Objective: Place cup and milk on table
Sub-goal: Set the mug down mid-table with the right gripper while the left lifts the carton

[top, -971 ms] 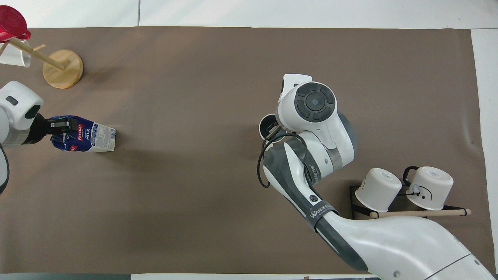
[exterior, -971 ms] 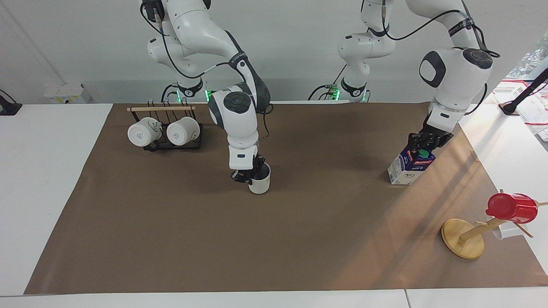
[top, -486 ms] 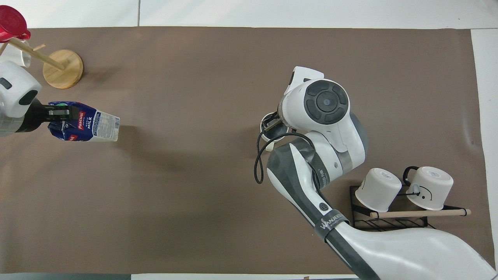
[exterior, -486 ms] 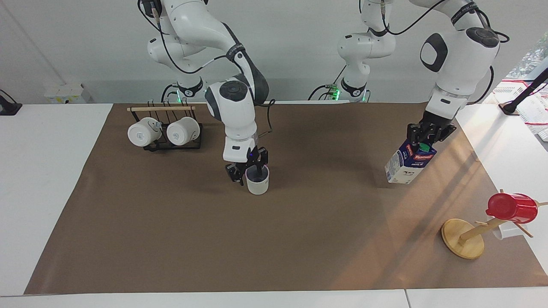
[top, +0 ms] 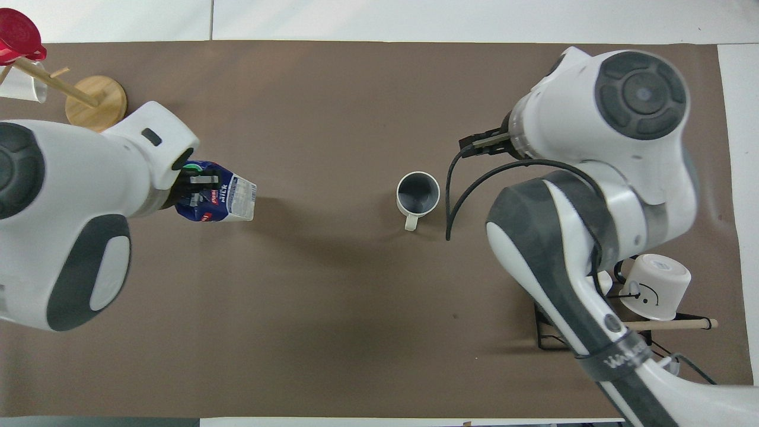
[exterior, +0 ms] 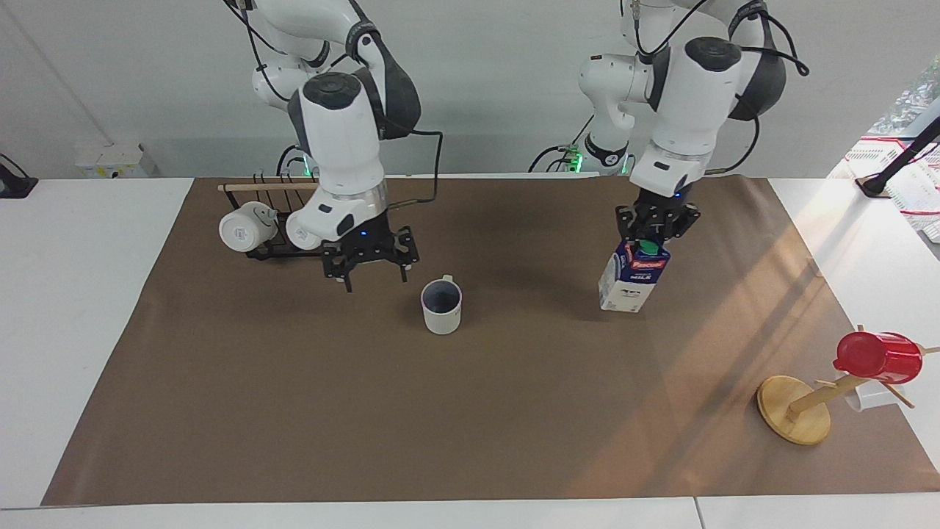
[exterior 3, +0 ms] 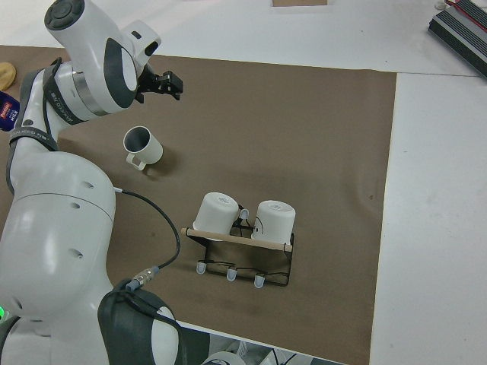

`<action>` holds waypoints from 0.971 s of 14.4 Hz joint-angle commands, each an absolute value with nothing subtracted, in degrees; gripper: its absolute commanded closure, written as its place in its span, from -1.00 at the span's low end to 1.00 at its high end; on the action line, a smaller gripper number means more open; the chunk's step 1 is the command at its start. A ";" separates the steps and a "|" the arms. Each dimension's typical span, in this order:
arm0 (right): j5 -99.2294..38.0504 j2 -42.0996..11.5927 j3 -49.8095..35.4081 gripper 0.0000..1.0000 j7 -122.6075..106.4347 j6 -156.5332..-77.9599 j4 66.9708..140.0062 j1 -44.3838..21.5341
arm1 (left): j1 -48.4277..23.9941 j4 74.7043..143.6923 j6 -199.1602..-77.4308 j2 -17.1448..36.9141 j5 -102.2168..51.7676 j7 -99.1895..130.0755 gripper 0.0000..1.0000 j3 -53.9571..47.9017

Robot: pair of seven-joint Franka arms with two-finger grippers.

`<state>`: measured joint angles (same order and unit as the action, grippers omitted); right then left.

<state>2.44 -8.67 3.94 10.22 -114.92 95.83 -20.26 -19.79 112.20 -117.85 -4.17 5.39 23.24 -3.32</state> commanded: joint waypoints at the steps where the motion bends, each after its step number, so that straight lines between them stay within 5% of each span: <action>1: 3.60 -5.81 3.34 -1.00 11.69 -109.71 94.57 -14.96 | -26.26 105.67 -117.07 1.47 7.73 33.54 1.00 -2.64; 9: 2.64 2.89 3.43 -1.00 8.98 -91.24 95.01 -2.82 | -37.52 90.90 -113.91 15.97 11.16 48.24 1.00 -2.46; 14: 2.64 1.06 3.08 -1.00 4.13 -85.44 88.96 0.62 | -39.55 89.65 -113.73 17.23 13.10 51.50 1.00 -2.55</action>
<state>2.50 3.21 4.16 5.33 -87.82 92.59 0.04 -38.30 91.57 -115.77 16.68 11.11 49.93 -3.42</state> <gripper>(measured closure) 0.000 0.604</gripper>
